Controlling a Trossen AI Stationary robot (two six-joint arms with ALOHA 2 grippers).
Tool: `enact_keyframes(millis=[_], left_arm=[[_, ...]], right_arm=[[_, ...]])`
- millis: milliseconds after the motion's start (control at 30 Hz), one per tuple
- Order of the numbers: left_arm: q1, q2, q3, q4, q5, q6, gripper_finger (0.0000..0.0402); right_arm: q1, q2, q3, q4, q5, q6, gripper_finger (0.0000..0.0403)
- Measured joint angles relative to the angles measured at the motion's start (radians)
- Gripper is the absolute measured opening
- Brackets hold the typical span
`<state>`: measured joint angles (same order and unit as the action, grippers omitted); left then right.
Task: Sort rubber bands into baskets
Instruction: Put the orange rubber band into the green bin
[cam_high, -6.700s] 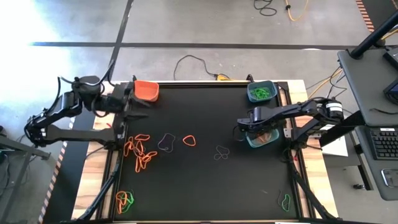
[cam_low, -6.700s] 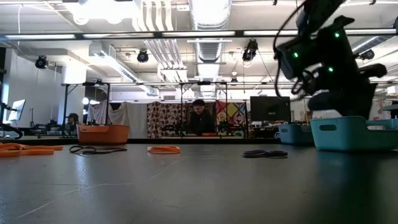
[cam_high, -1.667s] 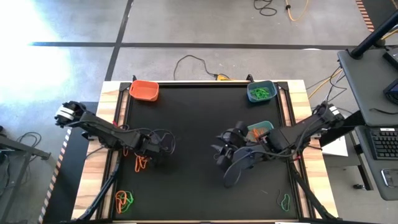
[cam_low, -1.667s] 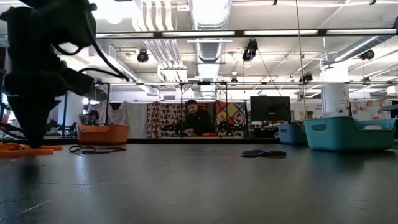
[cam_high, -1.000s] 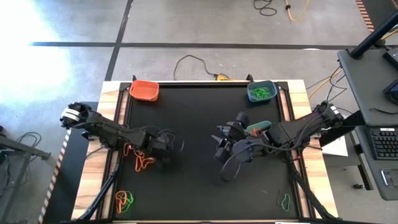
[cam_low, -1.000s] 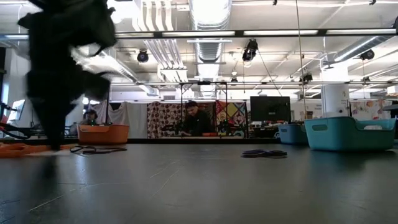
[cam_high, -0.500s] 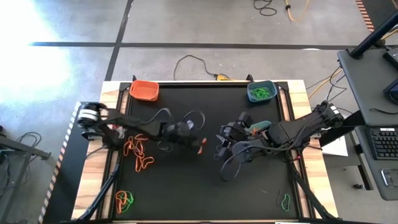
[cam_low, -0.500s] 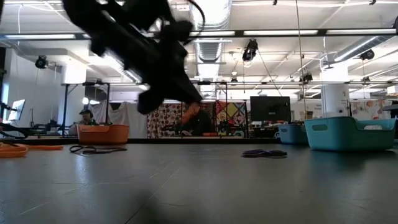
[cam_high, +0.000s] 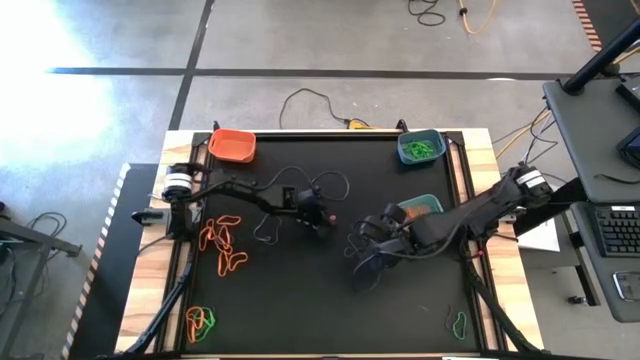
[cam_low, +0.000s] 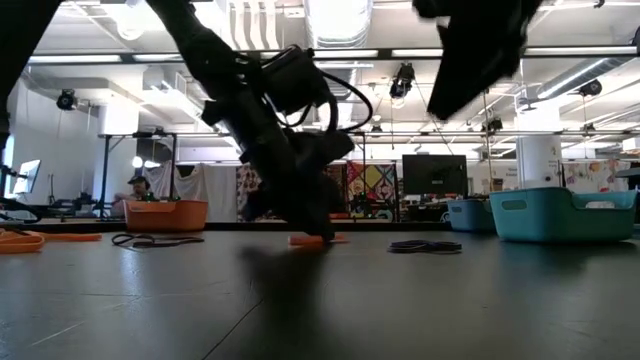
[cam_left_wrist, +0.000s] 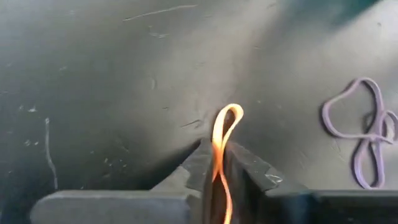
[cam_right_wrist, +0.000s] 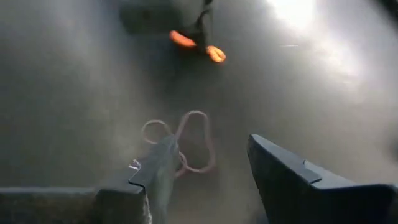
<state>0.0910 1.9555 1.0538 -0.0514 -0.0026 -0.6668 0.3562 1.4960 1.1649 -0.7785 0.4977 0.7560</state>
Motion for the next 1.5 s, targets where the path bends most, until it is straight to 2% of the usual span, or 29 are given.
enact_keyframes(millis=[167,267,367,467,567,667,733,833,933,1033,1133,1333,1500], left_arm=[[-0.002,-0.053,-0.012,-0.046,0.025,0.046,0.0094],[-0.002,-0.126,-0.020,-0.093,0.027,0.088,0.0131],[-0.003,-0.230,-0.030,-0.174,0.026,0.137,0.0162],[-0.008,-0.329,-0.074,-0.239,0.019,0.152,0.0181],[-0.012,-0.441,-0.134,-0.215,0.015,0.151,0.0187],[-0.016,-0.522,-0.219,-0.178,0.014,0.130,0.0185],[-0.027,-0.569,-0.278,-0.129,0.010,0.112,0.0181],[-0.042,-0.622,-0.355,-0.045,0.005,0.035,0.0175],[-0.056,-0.646,-0.419,-0.035,-0.013,-0.045,0.0168],[-0.067,-0.672,-0.454,-0.035,-0.014,-0.118,0.0162],[-0.085,-0.696,-0.466,-0.114,-0.006,-0.167,0.0157],[-0.131,-0.798,-0.464,-0.350,0.099,-0.300,0.0155],[-0.221,-0.869,-0.464,-0.466,0.094,-0.402,0.0155]], right_arm=[[-0.079,0.000,-0.161,0.341,-0.048,-0.223,0.0222],[-0.152,0.000,-0.222,0.518,-0.114,-0.348,0.0235],[-0.224,0.026,-0.250,0.631,-0.189,-0.461,0.0241],[-0.280,0.073,-0.248,0.700,-0.209,-0.587,0.0241],[-0.336,0.138,-0.232,0.769,-0.278,-0.665,0.0235],[-0.386,0.208,-0.216,0.813,-0.370,-0.673,0.0228],[-0.411,0.253,-0.203,0.821,-0.375,-0.691,0.0224],[-0.442,0.308,-0.184,0.820,-0.433,-0.743,0.0219],[-0.459,0.353,-0.162,0.822,-0.511,-0.782,0.0212],[-0.464,0.383,-0.147,0.826,-0.526,-0.826,0.0197],[-0.466,0.405,-0.140,0.830,-0.528,-0.859,0.0170],[-0.465,0.416,-0.144,0.832,-0.538,-0.933,0.0085],[-0.465,0.389,-0.141,0.805,-0.533,-0.976,0.0017]])
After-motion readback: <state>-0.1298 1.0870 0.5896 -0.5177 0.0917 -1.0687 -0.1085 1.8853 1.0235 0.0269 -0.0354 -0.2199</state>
